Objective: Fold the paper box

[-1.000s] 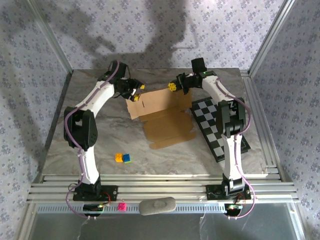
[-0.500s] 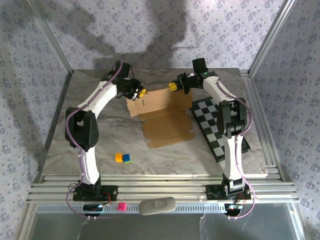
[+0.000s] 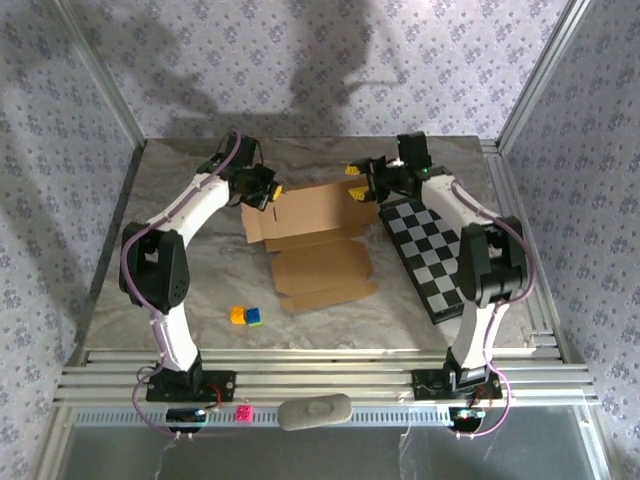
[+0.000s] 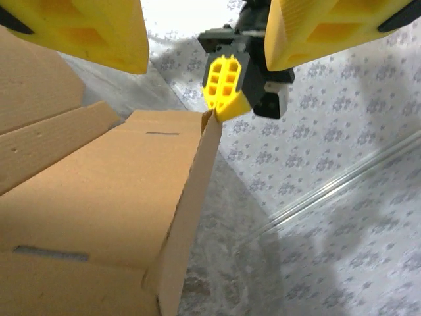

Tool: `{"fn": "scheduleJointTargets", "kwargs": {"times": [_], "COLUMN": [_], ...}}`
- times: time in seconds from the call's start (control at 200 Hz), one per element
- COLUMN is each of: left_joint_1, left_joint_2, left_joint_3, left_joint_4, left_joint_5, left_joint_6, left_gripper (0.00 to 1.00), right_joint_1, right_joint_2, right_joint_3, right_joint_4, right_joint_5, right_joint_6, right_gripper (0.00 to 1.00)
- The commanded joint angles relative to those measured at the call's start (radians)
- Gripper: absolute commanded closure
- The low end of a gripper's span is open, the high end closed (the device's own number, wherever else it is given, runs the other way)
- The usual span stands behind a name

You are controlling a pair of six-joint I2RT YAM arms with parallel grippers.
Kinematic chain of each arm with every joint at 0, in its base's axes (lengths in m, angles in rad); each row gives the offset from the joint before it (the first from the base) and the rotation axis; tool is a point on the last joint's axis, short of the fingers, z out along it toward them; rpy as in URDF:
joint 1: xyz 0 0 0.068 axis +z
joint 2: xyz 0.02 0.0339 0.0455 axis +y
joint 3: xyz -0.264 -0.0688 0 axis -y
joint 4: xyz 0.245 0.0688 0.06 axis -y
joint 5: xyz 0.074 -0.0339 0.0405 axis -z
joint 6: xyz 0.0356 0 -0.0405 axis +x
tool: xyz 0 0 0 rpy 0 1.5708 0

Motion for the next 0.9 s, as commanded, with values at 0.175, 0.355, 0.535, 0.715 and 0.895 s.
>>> {"fn": "scheduleJointTargets", "kwargs": {"times": [0.175, 0.355, 0.535, 0.715, 0.895], "left_joint_1": [-0.006, -0.004, 0.001, 0.008, 0.034], "left_joint_2": [-0.027, -0.018, -0.018, -0.017, -0.036], "left_joint_3": [0.011, 0.029, 0.037, 0.05, 0.089], "left_joint_4": [0.044, 0.039, 0.041, 0.04, 0.002], "left_joint_5": [-0.014, -0.002, 0.009, 0.026, 0.044], "left_joint_6": [-0.051, -0.04, -0.033, -0.019, 0.065], "left_gripper": [1.0, 1.0, 1.0, 1.0, 0.77], "right_joint_1": [0.16, 0.165, 0.168, 0.176, 0.161], "right_joint_2": [0.053, 0.156, 0.221, 0.261, 0.244], "right_joint_3": [-0.101, -0.033, 0.049, 0.079, 0.081], "right_joint_4": [0.436, 0.495, 0.468, 0.473, 0.412], "right_joint_5": [0.196, 0.234, 0.241, 0.257, 0.272], "right_joint_6": [0.283, 0.278, 0.272, 0.297, 0.294], "right_gripper": [0.46, 0.5, 0.6, 0.74, 1.0]}}
